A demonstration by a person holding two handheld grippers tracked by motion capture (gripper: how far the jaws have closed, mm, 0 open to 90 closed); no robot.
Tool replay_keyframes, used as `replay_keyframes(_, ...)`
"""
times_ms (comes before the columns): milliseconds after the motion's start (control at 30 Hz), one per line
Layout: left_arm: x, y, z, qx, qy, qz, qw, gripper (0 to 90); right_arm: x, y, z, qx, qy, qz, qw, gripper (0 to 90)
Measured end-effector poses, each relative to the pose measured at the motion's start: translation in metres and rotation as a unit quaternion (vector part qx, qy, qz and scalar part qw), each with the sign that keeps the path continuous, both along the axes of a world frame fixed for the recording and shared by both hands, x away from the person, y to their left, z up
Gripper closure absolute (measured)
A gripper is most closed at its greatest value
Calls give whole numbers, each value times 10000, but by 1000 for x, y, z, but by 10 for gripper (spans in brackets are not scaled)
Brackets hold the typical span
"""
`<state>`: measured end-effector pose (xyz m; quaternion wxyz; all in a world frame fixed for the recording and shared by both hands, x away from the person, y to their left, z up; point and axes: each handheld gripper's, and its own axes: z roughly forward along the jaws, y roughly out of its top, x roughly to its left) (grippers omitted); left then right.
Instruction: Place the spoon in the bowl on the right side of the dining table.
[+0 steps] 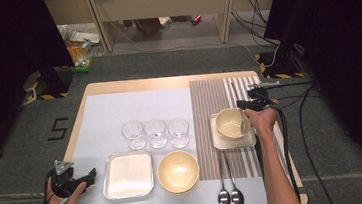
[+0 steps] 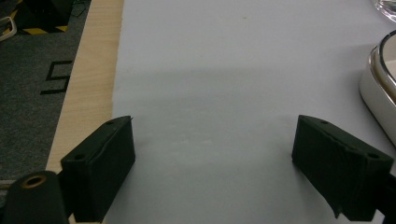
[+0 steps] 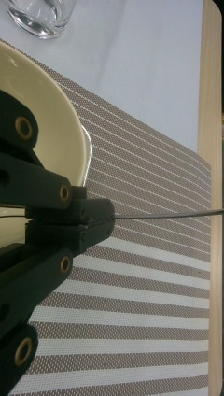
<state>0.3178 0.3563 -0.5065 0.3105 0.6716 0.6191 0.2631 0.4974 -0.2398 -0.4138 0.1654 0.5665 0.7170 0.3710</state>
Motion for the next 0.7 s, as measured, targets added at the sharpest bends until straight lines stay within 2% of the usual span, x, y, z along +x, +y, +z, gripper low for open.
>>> replay_keyframes(133, 0, 0, 0, -2, 0, 1, 10000, 121, -1, -1, -3, -68, 27, -12, 10000, 890)
replay_keyframes(267, 0, 0, 0, -3, 1, -1, 10000, 121, -3, -3, -6, -8, 8, -8, 10000, 883)
replay_keyframes(700, 0, 0, 0, 1, -1, -1, 10000, 121, -4, 1, -6, -428, -97, -57, 9990, 804)
